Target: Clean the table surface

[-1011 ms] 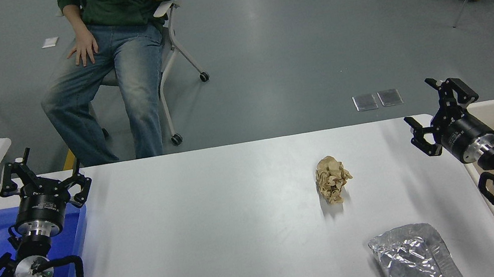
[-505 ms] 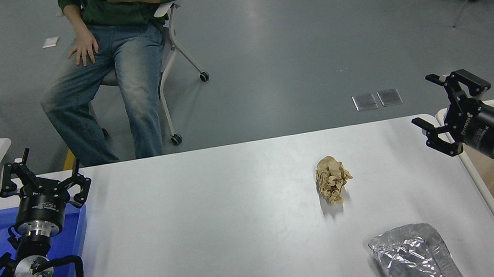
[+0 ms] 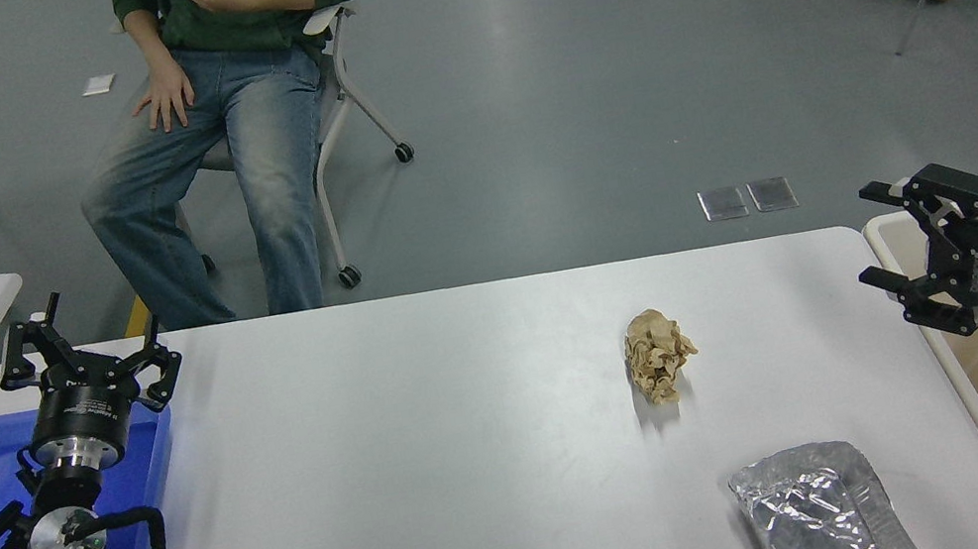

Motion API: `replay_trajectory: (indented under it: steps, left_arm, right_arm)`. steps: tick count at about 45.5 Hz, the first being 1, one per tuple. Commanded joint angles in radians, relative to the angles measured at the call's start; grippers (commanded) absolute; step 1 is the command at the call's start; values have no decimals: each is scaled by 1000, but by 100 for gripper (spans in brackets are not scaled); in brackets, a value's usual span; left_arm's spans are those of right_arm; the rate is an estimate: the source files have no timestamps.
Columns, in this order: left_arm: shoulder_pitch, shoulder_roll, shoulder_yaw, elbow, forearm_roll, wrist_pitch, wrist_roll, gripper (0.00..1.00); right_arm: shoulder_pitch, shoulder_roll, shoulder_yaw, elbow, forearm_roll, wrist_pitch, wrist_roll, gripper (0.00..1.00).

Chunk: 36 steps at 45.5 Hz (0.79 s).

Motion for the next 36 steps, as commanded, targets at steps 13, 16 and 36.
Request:
replay_trajectory:
  steps: [13, 16, 36]
  left_arm:
    - [0, -1, 0, 0, 0, 0, 0, 100]
    - [0, 1, 0, 0, 0, 0, 0, 100]
    - [0, 1, 0, 0, 0, 0, 0, 100]
  right_arm:
    - [-8, -151, -68, 146, -388, -8, 10, 100]
    - [-11, -168, -70, 159, -432, -8, 12, 100]
    - [-48, -200, -73, 267, -718, -10, 12, 100]
